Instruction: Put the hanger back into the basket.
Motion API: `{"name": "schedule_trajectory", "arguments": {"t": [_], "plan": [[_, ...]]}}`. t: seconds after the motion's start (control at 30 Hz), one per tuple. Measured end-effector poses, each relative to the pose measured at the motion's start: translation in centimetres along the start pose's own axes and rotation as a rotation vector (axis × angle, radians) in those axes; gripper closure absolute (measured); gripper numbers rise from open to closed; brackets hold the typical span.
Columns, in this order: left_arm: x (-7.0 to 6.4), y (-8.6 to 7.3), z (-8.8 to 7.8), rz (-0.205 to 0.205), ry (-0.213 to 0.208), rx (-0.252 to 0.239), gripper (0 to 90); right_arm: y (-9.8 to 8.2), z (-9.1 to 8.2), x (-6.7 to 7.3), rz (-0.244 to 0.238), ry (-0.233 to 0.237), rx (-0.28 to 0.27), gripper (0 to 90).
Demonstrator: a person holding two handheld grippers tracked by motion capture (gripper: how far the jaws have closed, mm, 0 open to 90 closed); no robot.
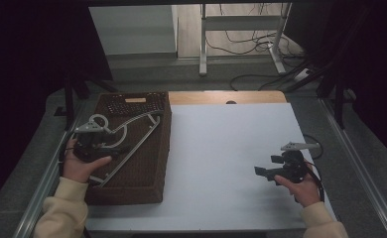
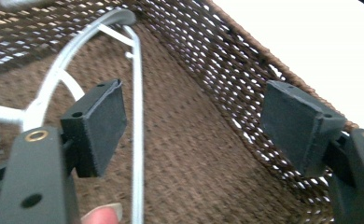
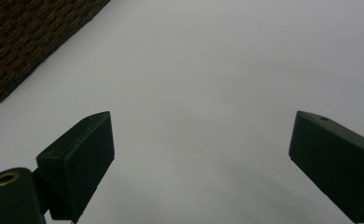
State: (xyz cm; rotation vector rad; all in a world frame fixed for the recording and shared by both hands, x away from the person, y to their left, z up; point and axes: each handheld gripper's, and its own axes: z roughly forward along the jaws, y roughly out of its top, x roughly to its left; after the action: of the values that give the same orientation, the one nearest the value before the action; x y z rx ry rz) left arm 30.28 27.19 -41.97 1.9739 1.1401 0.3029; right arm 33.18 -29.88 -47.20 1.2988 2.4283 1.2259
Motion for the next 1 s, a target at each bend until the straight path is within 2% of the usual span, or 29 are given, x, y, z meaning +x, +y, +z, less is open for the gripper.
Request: {"name": "schedule_trajectory", "arguments": {"t": [0.13,0.27,0.43,0.57,0.7,0.8,0.87,1.0], "plan": [[-0.8,0.1,0.2,-0.003,-0.007,-0.005,20.8,-0.1,0.0,0.3,-0.018,0.002,0.003,7.0],[-2.0,0.1,0.3,0.003,-0.043,0.008,19.6,-0.1,-0.4,0.6,-0.027,-0.007,-0.002,7.0],[-3.6,-0.8,-0.2,0.018,-0.068,0.003,19.0,-0.4,-1.0,1.2,-0.034,-0.012,-0.017,7.4],[-4.6,-1.4,-0.2,0.027,-0.072,0.010,18.0,-0.3,-1.0,1.2,-0.044,-0.016,-0.023,7.4],[-5.1,-1.9,0.0,0.018,-0.071,0.014,16.7,-0.1,-0.9,1.4,-0.053,-0.020,-0.030,7.4],[-5.2,-2.2,0.4,0.014,-0.070,0.034,16.5,0.0,-0.7,1.4,-0.067,-0.030,-0.026,7.3],[-5.2,-2.3,0.7,0.013,-0.066,0.041,16.6,0.1,-0.8,1.6,-0.093,-0.050,-0.038,7.7],[-5.2,-2.3,1.1,0.012,-0.066,0.047,16.5,0.1,-1.1,1.8,-0.107,-0.065,-0.053,7.8]]}}
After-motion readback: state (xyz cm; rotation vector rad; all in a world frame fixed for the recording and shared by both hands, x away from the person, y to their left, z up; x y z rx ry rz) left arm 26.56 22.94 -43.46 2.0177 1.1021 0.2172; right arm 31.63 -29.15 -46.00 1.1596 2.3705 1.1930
